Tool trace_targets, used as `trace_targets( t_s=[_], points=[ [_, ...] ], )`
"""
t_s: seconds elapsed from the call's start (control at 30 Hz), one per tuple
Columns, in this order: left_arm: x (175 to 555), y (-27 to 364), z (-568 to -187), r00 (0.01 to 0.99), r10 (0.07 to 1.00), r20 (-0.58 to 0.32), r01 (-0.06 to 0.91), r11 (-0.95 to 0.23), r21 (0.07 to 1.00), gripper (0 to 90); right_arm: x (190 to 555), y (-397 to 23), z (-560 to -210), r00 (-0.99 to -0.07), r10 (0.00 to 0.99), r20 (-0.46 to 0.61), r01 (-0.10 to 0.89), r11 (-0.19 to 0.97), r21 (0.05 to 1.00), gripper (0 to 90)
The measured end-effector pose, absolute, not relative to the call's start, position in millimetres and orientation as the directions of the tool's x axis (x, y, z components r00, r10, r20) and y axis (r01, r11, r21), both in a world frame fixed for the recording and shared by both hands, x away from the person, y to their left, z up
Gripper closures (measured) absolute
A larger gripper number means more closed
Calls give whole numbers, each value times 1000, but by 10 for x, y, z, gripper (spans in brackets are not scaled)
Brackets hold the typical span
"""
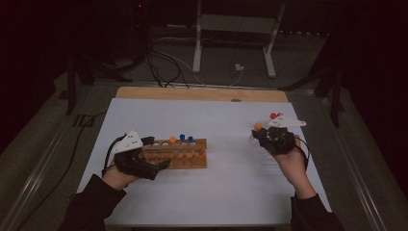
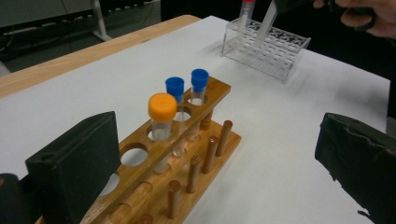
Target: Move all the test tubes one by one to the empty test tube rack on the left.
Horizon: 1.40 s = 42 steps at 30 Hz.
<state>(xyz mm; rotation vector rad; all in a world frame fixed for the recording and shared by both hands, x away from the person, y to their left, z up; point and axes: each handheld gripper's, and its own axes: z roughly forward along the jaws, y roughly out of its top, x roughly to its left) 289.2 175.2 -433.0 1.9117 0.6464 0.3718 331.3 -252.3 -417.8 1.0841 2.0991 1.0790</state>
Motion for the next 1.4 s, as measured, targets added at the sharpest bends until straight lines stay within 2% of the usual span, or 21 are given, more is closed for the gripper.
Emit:
trace_targets(
  t_s=[0.6,1.07,1.4],
  points=[
    [2878,1474,-4313,858,514,-21,238,-360,902,14,2933,-2099,-4385,-681,728,-76,388,447,806,747],
    [2917,1123,-4207,901,433,-19,200,-378,904,17,2762,-1924,-4408,-727,682,-79,358,475,804,747],
    [2957,839,-4187,934,356,-16,162,-383,909,98,2684,-1830,-4419,-755,651,-80,333,486,808,747]
  ],
)
